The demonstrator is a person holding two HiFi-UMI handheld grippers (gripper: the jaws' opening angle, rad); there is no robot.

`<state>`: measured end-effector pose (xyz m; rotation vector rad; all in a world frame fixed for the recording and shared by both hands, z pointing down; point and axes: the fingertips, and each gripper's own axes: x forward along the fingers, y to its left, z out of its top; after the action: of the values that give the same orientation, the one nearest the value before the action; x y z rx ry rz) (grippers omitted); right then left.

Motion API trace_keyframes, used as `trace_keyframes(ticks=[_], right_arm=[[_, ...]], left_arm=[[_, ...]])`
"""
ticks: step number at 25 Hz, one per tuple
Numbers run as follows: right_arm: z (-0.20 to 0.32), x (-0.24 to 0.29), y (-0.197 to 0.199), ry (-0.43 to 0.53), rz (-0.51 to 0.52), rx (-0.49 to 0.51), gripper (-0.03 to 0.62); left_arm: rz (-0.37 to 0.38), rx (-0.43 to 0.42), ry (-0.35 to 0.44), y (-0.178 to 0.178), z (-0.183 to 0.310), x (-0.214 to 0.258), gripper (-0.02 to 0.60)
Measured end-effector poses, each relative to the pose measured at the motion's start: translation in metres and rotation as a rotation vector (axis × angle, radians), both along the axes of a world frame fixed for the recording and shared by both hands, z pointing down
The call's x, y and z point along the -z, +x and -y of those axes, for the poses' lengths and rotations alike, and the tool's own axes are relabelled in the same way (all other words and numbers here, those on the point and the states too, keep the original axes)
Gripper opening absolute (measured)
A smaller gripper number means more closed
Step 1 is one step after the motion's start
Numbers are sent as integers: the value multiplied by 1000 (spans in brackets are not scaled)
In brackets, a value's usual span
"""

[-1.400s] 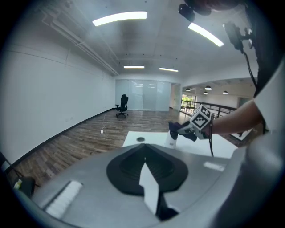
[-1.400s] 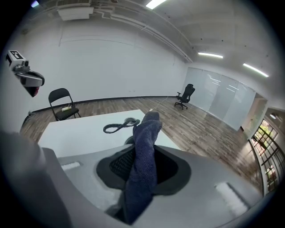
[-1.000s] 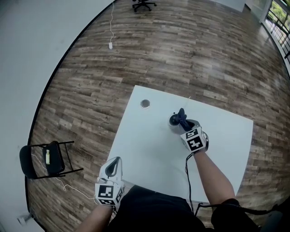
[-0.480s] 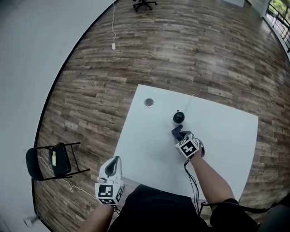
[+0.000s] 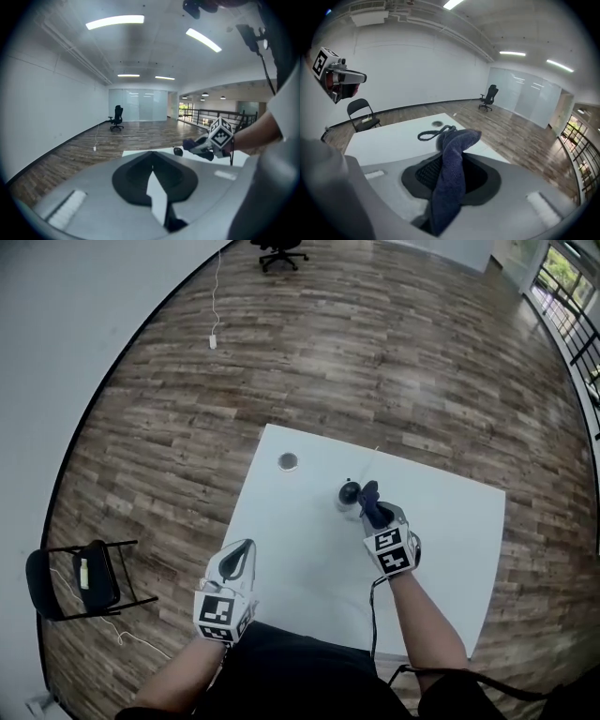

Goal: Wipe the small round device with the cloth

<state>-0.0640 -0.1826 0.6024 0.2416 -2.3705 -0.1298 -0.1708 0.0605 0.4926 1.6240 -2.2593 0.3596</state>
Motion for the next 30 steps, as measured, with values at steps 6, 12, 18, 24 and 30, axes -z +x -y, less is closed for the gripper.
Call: trace_keyframes(ticks=[6,12,18,24,30], right_arm=[[20,21,-19,49,10,-17,100],[14,9,-32,77,-93,17,100],[8,1,-34,169,-210,87,100],[-5,3,-37,146,-251,132,100],[-22,-2,-44,159,-266,182,100]], left_arm=[[5,-59,3,-5,15,4,8],[-34,-35,-15,-17,3,-11,7],[-71,-71,-13,-11,6,-20,7],[-87,-88,-4,-10,10,-20,8],[-102,-104,-19,-1,9,-23,8]])
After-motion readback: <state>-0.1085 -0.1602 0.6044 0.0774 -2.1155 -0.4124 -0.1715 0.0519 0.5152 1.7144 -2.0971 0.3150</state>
